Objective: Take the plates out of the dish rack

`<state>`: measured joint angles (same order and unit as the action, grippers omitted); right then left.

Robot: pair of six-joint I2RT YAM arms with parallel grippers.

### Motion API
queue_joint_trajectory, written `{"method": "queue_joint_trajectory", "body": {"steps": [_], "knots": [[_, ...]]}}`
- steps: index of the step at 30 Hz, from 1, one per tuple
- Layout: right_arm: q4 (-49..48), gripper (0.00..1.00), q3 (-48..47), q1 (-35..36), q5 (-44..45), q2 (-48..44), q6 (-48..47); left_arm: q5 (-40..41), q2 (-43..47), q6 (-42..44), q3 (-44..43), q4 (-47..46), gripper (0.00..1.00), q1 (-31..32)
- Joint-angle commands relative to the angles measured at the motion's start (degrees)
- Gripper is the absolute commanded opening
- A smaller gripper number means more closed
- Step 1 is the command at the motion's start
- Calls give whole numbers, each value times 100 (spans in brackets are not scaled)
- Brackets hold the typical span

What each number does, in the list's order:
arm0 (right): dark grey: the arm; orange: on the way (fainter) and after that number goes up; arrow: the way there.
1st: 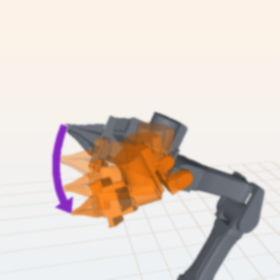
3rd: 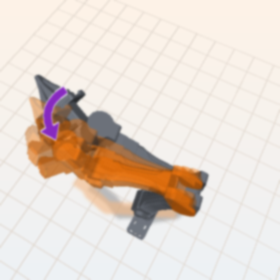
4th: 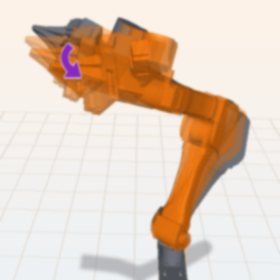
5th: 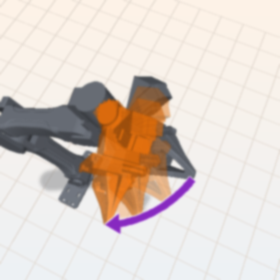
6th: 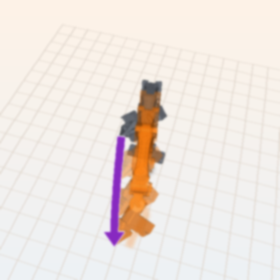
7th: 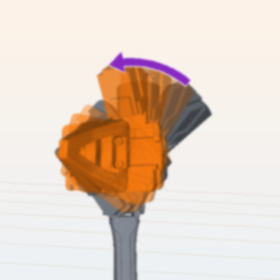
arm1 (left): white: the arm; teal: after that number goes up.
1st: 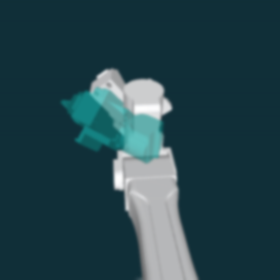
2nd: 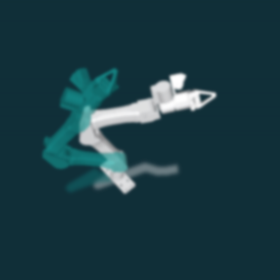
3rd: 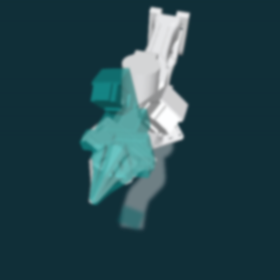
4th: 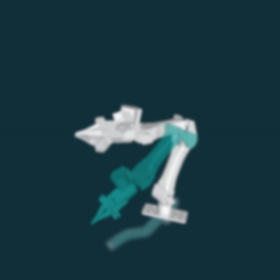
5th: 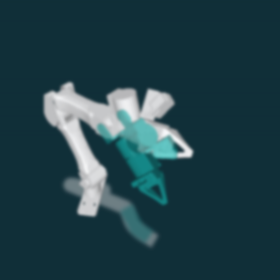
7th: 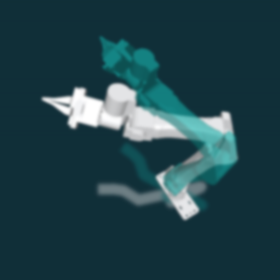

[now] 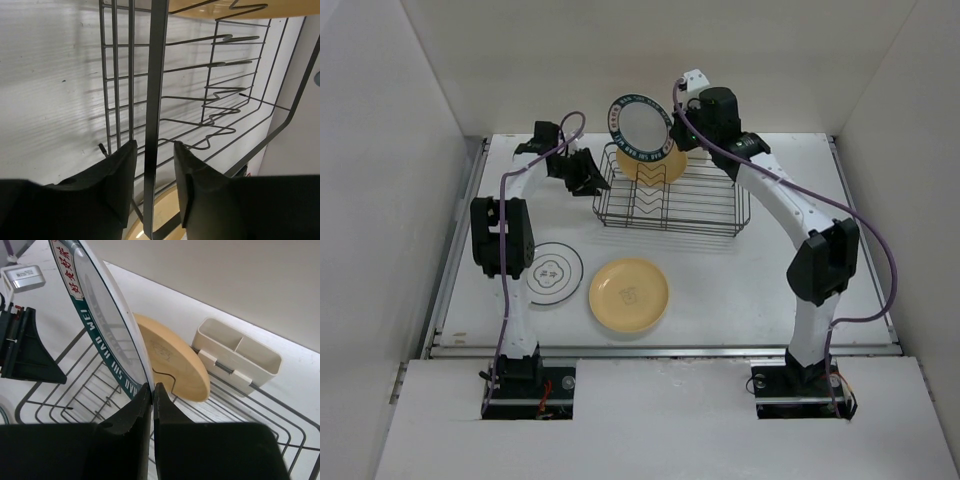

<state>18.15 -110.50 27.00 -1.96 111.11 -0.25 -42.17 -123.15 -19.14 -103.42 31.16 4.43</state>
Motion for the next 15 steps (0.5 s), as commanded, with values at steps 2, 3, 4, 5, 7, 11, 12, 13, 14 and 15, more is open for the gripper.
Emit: {"method": "queue_joint_trajectory", "body": {"steps": [2, 3, 4, 5, 7, 11, 12, 13, 14, 15], "knots": [[-23, 0, 72, 24, -366, -484, 377, -11, 353, -21, -345, 381, 43, 41], [47, 0, 72, 24, -367, -537, 446, -10, 406, 50, -415, 565, 52, 41], [109, 0, 72, 24, -454, -616, 447, 77, 406, 198, -555, 663, 54, -20], [188, 0, 72, 24, -507, -617, 447, 130, 554, 261, -618, 742, 54, -21], [644, 0, -138, 24, -508, -670, 447, 183, 695, 314, -758, 988, 61, -283], [1313, 0, -499, 147, -603, -617, 447, 420, 1100, 550, -1093, 1436, 71, -1100], [1314, 0, -499, 217, -700, -617, 447, 690, 1318, 638, -1093, 1437, 79, -1502], [1314, 0, -499, 339, -944, -547, 447, 841, 1416, 700, -1093, 1498, 83, -1697], [1375, 0, -499, 428, -1043, -407, 447, 999, 1504, 779, -1093, 1559, 85, -1873], [1375, 0, -499, 533, -1139, -293, 447, 1279, 1679, 858, -1093, 1560, 94, -2032]]}}
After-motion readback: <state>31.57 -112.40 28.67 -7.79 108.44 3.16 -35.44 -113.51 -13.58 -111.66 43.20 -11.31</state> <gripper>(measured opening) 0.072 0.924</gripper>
